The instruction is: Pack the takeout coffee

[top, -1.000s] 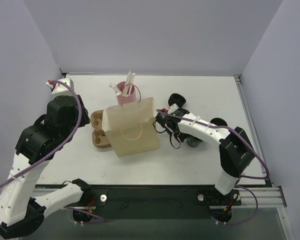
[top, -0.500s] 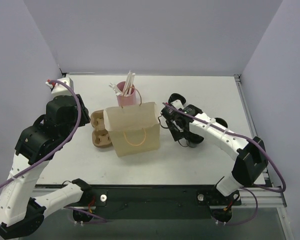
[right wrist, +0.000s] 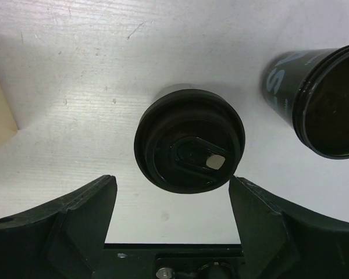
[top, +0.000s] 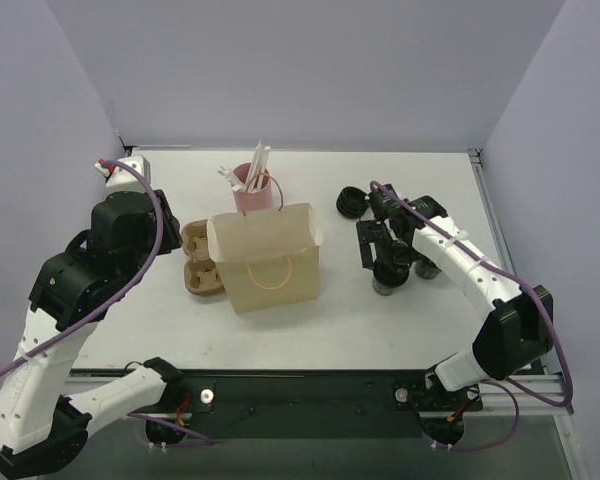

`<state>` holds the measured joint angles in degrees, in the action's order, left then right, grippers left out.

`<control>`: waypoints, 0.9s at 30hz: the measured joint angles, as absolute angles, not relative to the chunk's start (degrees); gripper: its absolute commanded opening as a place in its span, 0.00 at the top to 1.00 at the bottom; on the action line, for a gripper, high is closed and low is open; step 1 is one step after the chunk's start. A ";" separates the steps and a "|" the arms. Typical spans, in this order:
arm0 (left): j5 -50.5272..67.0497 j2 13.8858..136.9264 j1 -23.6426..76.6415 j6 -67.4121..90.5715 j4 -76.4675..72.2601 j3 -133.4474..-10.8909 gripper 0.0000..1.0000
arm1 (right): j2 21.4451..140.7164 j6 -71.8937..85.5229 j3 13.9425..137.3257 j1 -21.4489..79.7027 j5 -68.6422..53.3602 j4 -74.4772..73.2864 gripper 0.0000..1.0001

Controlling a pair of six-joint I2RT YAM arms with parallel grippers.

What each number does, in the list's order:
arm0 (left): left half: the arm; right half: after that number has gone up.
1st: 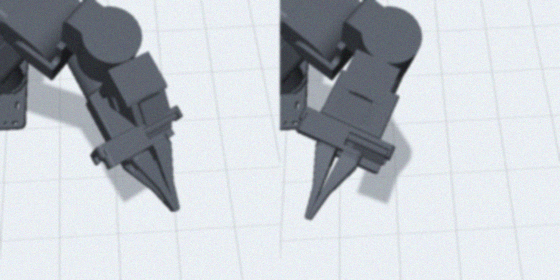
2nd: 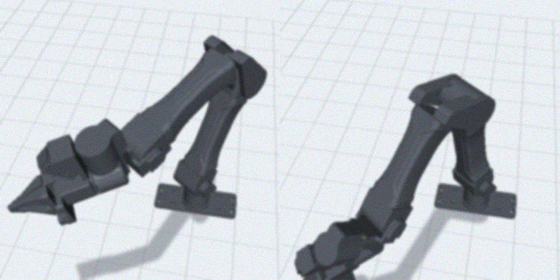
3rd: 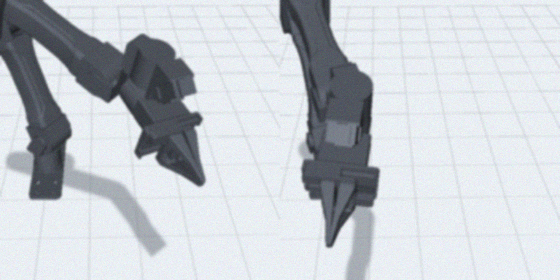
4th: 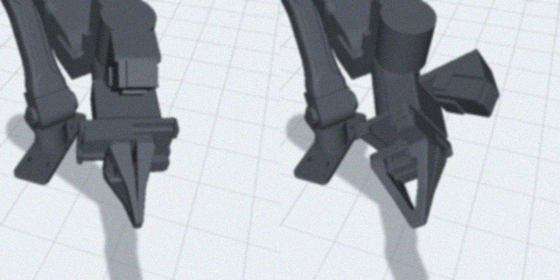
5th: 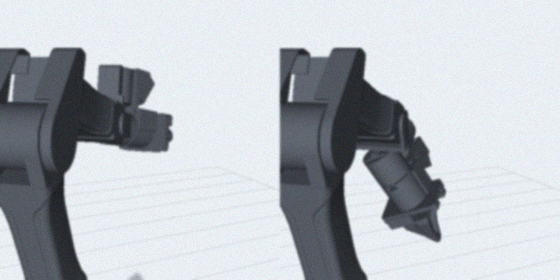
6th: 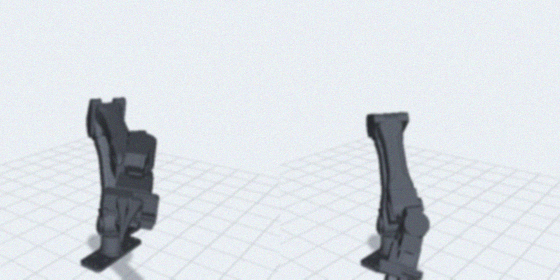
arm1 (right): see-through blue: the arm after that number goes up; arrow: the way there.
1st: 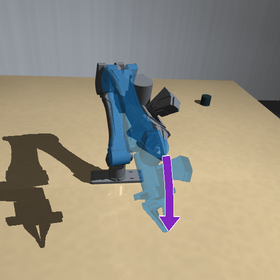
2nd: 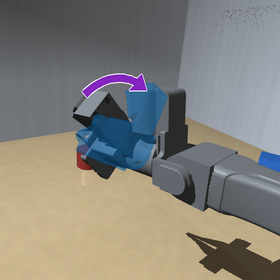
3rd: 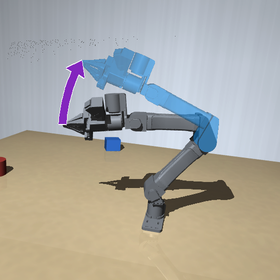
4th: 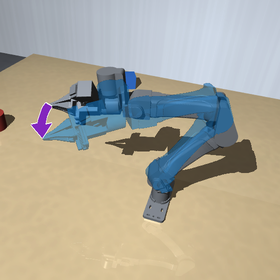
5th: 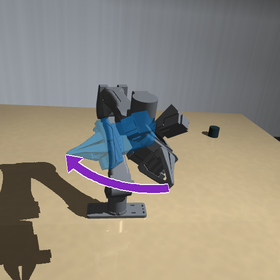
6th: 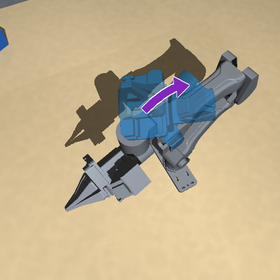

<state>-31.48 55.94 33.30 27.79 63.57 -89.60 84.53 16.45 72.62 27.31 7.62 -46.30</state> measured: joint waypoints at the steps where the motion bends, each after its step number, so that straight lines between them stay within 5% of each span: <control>1: -31.38 55.94 33.30 27.77 63.57 -89.60 0.58 | 84.53 16.36 72.14 26.74 6.70 -45.95 0.20; 15: -30.76 55.94 33.78 27.55 63.57 -89.60 0.58 | 84.53 15.42 67.90 21.45 2.39 -42.89 0.10; 27: -30.74 55.94 33.82 27.40 63.57 -89.60 0.58 | 85.12 14.92 67.26 20.21 1.48 -40.82 0.15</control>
<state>-30.74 55.94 33.82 27.40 63.57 -89.60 85.12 14.92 67.26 20.21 1.48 -40.82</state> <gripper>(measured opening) 0.420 0.864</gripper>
